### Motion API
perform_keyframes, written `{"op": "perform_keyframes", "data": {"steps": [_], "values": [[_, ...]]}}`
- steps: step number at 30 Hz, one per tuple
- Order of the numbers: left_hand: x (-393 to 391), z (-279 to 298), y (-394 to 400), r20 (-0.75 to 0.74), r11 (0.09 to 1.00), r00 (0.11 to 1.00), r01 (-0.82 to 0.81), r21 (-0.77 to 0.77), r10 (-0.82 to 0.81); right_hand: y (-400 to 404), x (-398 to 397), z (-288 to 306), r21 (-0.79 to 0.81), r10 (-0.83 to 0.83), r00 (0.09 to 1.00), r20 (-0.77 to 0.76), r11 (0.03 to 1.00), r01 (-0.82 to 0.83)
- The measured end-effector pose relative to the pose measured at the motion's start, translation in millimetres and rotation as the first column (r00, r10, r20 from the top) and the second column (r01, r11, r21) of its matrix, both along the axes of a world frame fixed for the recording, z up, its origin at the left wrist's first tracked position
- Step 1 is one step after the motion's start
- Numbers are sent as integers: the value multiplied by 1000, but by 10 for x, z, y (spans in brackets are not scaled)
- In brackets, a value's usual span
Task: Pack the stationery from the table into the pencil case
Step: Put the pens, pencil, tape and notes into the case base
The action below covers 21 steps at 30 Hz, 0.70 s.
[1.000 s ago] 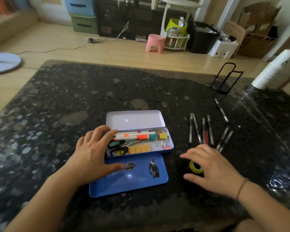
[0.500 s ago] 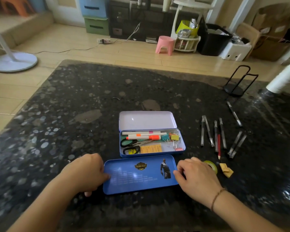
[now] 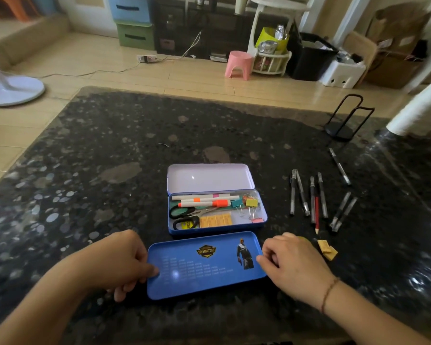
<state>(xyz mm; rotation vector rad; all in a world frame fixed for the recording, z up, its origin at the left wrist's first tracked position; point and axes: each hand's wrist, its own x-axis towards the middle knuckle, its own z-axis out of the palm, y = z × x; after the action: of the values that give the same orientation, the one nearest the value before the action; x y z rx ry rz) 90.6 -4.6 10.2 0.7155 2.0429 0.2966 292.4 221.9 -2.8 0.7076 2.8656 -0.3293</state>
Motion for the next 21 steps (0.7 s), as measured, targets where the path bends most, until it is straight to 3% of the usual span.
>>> {"op": "perform_keyframes", "data": {"steps": [3, 7, 12, 15, 17, 19, 21], "values": [[0, -19, 99, -9, 999, 1000, 13, -40, -13, 123, 7, 30, 29, -45, 997, -56, 998, 47], [54, -28, 205, 6, 996, 999, 51, -76, -51, 821, -91, 78, 32, -358, 878, -317, 921, 387], [162, -37, 326, 32, 990, 993, 118, -81, -116, 1270, -426, -72, 281, -475, 880, 25, 848, 450], [195, -3, 418, -6, 989, 993, 119, -83, -119, 1280, -552, -180, 287, -490, 868, 84, 846, 449], [164, 18, 466, -180, 995, 979, 93, -41, -99, 1196, -502, -151, 274, -459, 888, 12, 856, 439], [121, 11, 482, -438, 994, 898, 75, 77, -34, 1018, -339, -74, 210, -352, 927, -130, 904, 373], [107, -19, 487, -563, 969, 824, 82, 234, 67, 728, -131, 7, 181, -87, 969, -233, 975, 132]]}}
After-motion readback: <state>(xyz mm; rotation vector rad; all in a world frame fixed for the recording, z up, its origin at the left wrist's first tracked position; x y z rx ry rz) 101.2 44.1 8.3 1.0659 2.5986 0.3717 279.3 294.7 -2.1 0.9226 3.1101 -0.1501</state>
